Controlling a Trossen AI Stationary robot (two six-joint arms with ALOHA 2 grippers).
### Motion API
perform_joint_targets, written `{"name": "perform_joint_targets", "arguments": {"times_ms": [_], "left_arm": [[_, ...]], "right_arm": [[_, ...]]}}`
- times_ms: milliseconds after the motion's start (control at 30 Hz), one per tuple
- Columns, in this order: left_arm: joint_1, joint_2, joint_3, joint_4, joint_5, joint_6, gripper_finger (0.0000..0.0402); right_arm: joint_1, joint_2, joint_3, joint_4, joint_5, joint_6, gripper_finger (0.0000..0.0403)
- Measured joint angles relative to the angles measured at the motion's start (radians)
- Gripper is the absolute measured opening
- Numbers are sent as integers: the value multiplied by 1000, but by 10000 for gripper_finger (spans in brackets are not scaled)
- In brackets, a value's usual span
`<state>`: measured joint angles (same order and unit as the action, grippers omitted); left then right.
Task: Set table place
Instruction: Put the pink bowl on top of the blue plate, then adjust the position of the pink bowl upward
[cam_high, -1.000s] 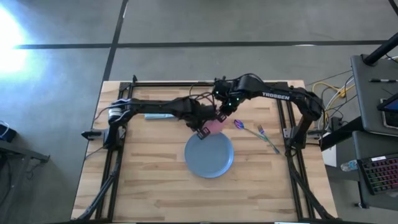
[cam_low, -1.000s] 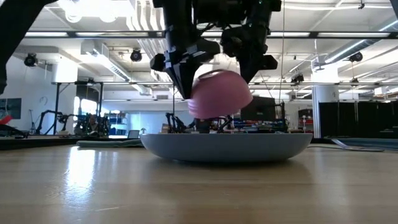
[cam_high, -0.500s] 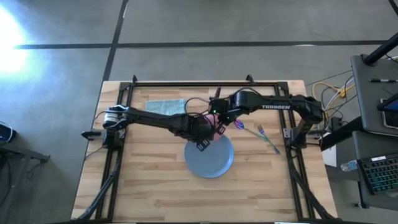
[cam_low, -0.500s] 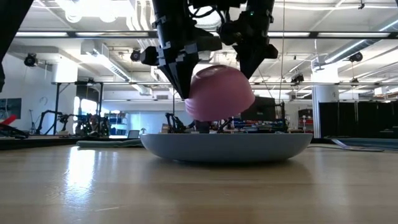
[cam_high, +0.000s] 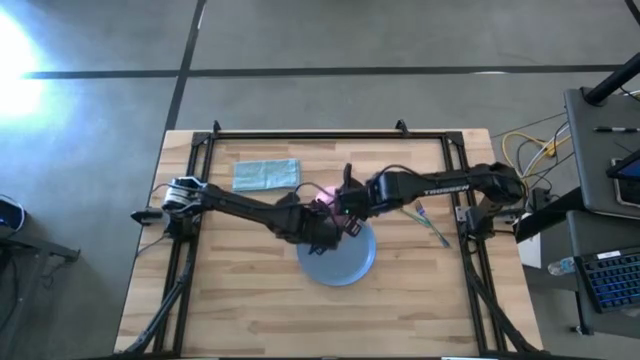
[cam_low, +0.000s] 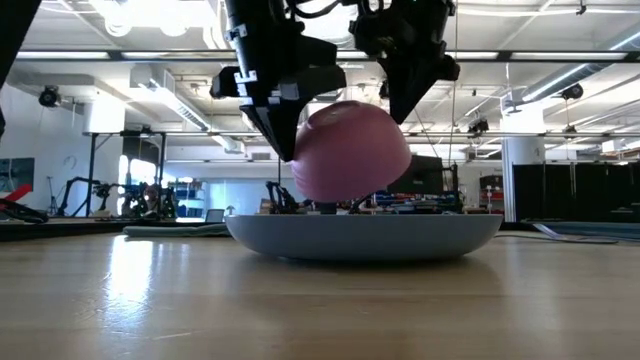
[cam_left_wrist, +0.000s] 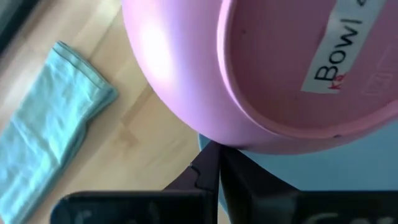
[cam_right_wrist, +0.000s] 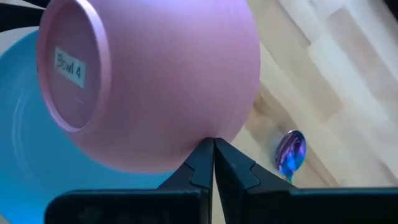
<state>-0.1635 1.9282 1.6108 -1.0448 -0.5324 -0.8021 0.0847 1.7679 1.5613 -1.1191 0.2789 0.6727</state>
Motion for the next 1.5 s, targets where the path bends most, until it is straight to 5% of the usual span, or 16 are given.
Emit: {"name": "perform_joint_targets", "arguments": {"times_ms": [233, 633, 800, 1067, 1300, 1500], "left_arm": [[-82, 0, -89, 36, -118, -6, 0], [-171, -1, -172, 55, -152, -31, 0], [-197, -3, -174, 78, -63, -30, 0], [-205, -27, -228, 414, 290, -34, 0], [-155, -144, -330, 471, 273, -125, 0], [-84, -273, -582, 799, 373, -204, 0]], "right_arm": [[94, 2, -10, 28, 150, 34, 9], [204, 3, -29, 103, 159, 109, 9], [236, 2, -45, 66, 35, 148, 9], [227, 2, -79, 79, -150, 189, 14], [218, 0, -83, 116, -109, 209, 61], [180, 0, -113, 168, -118, 216, 46]]}}
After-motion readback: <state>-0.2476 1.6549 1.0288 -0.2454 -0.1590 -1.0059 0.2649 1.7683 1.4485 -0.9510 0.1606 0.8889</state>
